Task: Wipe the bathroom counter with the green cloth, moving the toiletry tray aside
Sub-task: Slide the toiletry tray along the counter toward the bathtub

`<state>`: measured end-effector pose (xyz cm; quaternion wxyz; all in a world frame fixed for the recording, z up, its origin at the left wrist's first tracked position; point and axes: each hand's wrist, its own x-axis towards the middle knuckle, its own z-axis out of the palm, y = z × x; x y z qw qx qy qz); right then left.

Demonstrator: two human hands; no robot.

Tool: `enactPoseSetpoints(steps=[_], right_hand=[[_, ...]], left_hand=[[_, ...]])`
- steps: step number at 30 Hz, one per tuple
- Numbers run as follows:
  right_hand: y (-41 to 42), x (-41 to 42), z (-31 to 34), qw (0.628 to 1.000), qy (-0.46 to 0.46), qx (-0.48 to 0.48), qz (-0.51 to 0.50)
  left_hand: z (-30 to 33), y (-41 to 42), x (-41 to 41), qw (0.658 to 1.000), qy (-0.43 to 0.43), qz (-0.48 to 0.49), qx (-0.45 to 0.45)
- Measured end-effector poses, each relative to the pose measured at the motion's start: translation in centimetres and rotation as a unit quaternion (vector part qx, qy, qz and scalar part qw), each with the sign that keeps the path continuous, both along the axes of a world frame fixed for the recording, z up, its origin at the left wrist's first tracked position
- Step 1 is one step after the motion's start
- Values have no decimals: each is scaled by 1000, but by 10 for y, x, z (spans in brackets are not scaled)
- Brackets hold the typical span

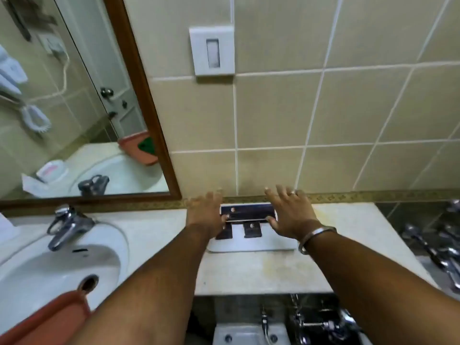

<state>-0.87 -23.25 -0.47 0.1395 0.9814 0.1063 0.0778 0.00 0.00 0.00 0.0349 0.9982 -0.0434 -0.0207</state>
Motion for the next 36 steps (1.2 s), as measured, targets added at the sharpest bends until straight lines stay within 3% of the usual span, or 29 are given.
enactPoseSetpoints(steps=[2,5,10,14,17,21,25,27,31,36], right_hand=[[-12,5,-31,995,20,57,-75],[-34,19,-79,974,55,128,-179],[-38,43,-97,970,132,87,-186],[-39,53,-98,957,142,64,-244],[-46,56,-100,954,181,59,-232],[-61,55,-106,937,203,171,-226],[-76,30,-105,914,169,301,-215],[-83,13,-97,879,188,388,-203],[-103,-43,-77,720,280,579,-261],[-139,-131,-72,653,305,609,-330]], left_hand=[[-25,15,11,996,55,65,-33],[-64,37,35,991,90,94,8],[-81,40,61,979,162,68,99],[-92,36,61,985,133,49,95],[-96,33,62,986,132,66,75],[-109,40,60,991,115,66,6],[-104,45,51,994,80,48,-54],[-91,44,50,996,52,30,-70],[-65,25,49,996,21,-10,-83],[-59,-49,45,984,4,-103,-144]])
